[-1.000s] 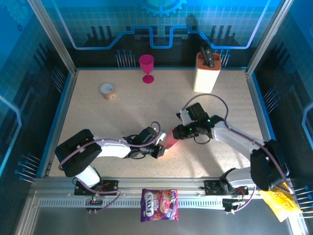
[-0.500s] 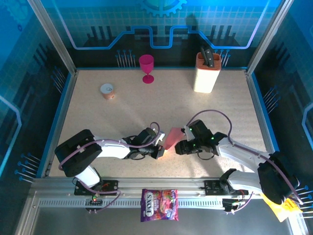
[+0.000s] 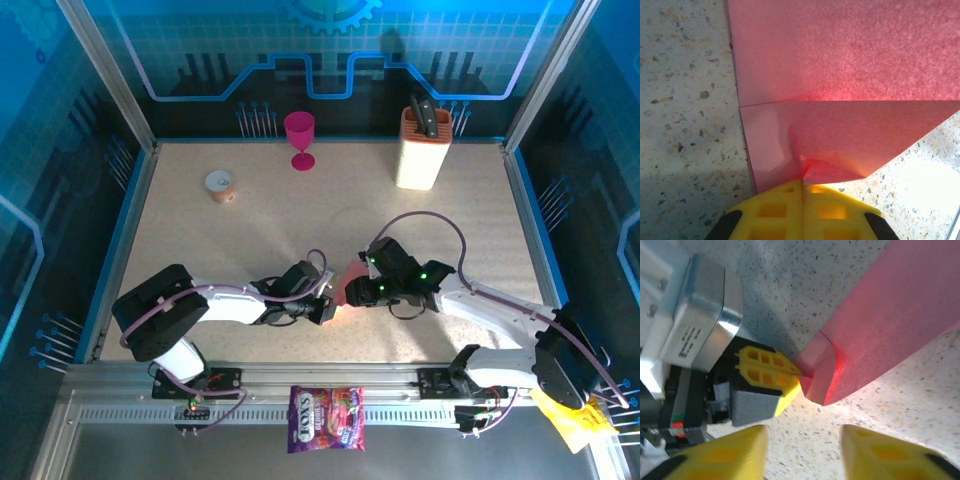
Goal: Fold a paper plane with a square sheet of paper (pick it up from the middle)
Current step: Fold the wing for the fifth time at the center of the table.
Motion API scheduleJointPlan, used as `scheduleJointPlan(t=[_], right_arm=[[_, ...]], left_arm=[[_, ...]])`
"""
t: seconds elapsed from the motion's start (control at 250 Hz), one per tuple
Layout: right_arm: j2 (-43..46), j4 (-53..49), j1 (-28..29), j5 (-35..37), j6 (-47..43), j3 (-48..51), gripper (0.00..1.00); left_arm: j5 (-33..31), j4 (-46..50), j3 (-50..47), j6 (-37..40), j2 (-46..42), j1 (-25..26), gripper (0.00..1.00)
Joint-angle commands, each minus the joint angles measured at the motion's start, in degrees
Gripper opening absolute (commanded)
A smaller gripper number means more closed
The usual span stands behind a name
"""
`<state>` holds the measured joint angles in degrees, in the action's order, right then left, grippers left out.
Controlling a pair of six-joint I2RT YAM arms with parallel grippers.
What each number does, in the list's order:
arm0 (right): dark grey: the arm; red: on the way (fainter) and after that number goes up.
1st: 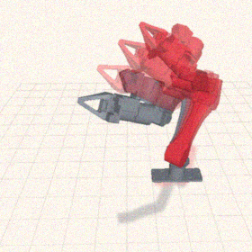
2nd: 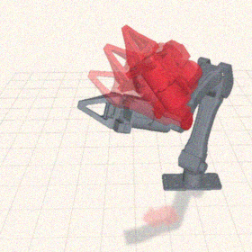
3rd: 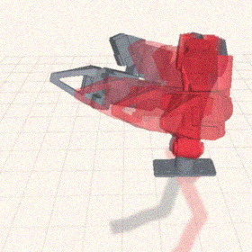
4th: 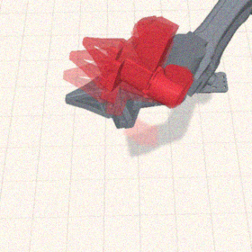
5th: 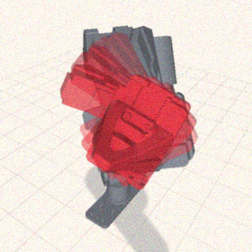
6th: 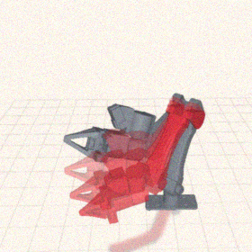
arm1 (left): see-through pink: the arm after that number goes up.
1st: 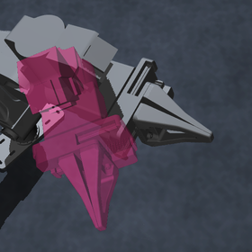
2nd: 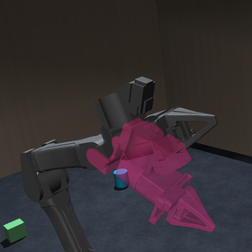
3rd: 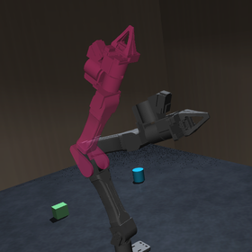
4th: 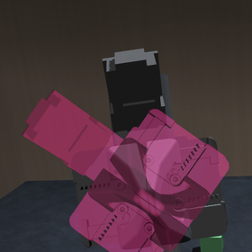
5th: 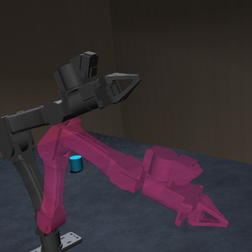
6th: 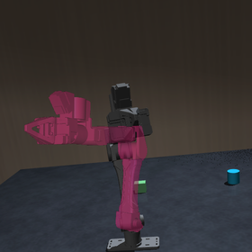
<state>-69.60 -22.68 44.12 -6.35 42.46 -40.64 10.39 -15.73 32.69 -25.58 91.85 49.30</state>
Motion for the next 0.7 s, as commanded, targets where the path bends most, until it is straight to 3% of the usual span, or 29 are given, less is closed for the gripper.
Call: scheduleJointPlan(t=[0.0, 0.268, 0.699], right_arm=[[2.0, 4.0, 0.6, -0.3, -0.5, 4.7, 0.29], [-0.8, 16.8, 0.6, -7.9, -6.4, 11.8, 0.11], [-13.2, 30.5, 2.1, -10.4, -3.0, 10.8, 0.06]], left_arm=[[1.2, 1.0, 1.0, -0.5, 0.7, 0.2, 0.0], [1.7, 1.1, 1.2, -0.2, 0.9, -0.2, 0.0], [2.3, 2.1, 1.7, 0.3, 1.3, -0.5, 0.0]])
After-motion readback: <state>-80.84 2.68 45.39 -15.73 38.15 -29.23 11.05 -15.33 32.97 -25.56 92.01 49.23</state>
